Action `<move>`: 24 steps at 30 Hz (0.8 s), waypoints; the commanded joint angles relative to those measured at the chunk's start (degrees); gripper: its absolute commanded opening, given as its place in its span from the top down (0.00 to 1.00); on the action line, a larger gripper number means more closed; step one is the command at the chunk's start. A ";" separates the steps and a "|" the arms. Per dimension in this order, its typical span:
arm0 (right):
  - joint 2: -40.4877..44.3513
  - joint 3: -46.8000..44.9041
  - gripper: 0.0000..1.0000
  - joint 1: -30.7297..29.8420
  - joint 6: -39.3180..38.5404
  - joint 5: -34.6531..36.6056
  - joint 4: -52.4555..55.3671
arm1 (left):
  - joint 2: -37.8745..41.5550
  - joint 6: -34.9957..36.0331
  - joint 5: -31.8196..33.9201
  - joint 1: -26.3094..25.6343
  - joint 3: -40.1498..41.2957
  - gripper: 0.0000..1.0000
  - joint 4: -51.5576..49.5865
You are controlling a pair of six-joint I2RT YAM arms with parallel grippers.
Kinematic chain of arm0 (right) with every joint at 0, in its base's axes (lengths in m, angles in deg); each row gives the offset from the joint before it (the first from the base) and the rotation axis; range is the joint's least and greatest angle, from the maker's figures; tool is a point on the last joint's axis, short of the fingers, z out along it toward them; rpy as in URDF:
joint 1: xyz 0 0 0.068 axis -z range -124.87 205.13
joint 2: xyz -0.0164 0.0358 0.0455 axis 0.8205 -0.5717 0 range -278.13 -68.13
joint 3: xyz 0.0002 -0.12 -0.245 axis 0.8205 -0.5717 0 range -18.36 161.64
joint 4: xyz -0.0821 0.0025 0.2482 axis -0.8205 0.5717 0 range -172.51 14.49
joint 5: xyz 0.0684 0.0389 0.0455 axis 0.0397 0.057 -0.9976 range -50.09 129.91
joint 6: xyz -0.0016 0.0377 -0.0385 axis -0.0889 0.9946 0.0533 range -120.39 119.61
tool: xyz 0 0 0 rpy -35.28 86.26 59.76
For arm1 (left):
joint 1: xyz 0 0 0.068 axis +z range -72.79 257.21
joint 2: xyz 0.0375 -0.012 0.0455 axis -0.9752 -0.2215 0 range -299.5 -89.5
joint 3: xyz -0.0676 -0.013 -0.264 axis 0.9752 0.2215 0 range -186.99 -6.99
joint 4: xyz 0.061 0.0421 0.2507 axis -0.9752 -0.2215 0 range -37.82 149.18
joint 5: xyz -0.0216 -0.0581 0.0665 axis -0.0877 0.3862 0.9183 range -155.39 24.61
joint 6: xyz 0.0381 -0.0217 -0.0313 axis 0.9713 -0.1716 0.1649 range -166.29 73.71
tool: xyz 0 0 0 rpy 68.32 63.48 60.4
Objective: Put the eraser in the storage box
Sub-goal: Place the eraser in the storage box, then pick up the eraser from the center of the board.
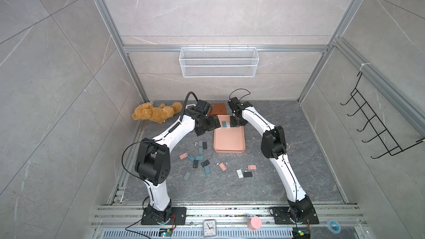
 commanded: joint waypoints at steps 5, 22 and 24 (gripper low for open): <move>2.16 -0.25 0.54 0.18 -0.21 0.07 2.16 | -0.05 1.00 -0.27 0.26 -1.90 0.01 -0.78; 14.81 -11.09 0.46 -0.36 2.58 0.07 -0.14 | 6.56 2.28 5.98 0.32 4.37 0.01 -0.58; 17.66 -14.78 0.44 -0.44 3.57 -0.14 -1.40 | 7.36 3.11 7.49 0.28 4.90 0.01 -1.20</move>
